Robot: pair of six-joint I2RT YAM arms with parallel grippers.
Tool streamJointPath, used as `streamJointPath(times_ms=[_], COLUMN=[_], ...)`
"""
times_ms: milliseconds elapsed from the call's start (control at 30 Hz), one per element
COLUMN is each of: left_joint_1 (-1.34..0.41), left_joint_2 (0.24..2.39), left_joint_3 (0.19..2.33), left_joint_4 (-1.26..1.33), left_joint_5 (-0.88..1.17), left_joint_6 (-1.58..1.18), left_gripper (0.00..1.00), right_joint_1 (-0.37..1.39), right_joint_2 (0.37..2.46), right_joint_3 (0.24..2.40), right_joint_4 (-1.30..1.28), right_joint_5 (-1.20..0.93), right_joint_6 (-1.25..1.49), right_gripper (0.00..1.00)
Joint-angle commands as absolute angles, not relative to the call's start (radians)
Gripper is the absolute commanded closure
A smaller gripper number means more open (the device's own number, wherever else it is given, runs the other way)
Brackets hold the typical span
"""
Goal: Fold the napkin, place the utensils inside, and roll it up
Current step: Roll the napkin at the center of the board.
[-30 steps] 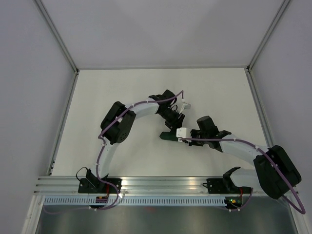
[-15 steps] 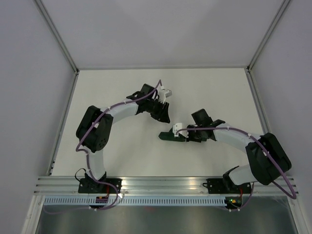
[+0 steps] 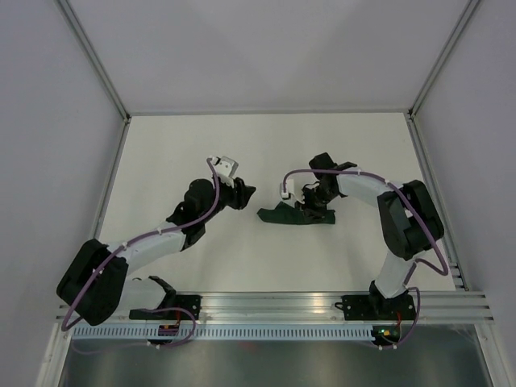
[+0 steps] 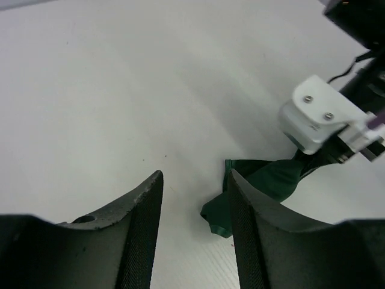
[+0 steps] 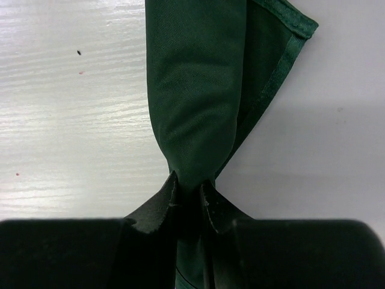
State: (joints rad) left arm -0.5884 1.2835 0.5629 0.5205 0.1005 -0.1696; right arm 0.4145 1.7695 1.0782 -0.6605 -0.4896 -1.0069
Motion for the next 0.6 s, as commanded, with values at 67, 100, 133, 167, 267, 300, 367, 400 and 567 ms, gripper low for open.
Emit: streamJointPath(times_ms=[67,100,133,167,267,300,367,400,567], left_joint_1=[-0.676,-0.719,-0.741,-0.761,-0.851,-0.888,-0.917,-0.948,-1.020], left_joint_2=[1.224,1.224,1.227,1.245,1.304,1.325,1.386,1.408,1.552], left_joint_3=[0.491,0.492,0.502,0.509,0.532,0.541,0.564,0.574,0.637], left_joint_4=[0.787,0.785,0.779,0.773,0.769,0.761,0.753,0.750,0.742], left_joint_5=[-0.041,-0.054,-0.076,-0.083,-0.124,-0.133,-0.129,-0.130,-0.141], left_joint_6=[-0.003,0.059,0.133,0.168,0.316,0.368,0.414,0.463,0.592], left_gripper=[0.45,0.44,0.44,0.44,0.43,0.43,0.42,0.41,0.37], right_joint_1=[0.376,0.374,0.371,0.367,0.362,0.361,0.359,0.356,0.350], right_joint_2=[1.954,1.991,2.008,2.023,2.083,2.092,2.109,2.126,2.181], right_joint_3=[1.230,1.252,1.270,1.307,1.361,1.370,1.400,1.408,1.474], right_joint_4=[-0.890,-0.928,-0.942,-0.956,-0.995,-1.008,-1.022,-1.032,-1.091], right_joint_5=[-0.528,-0.538,-0.543,-0.546,-0.554,-0.554,-0.555,-0.557,-0.572], right_joint_6=[-1.074,-1.080,-1.084,-1.088,-1.091,-1.091,-1.089,-1.089,-1.106], right_gripper=[0.82,0.82,0.82,0.82,0.82,0.82,0.82,0.82,0.82])
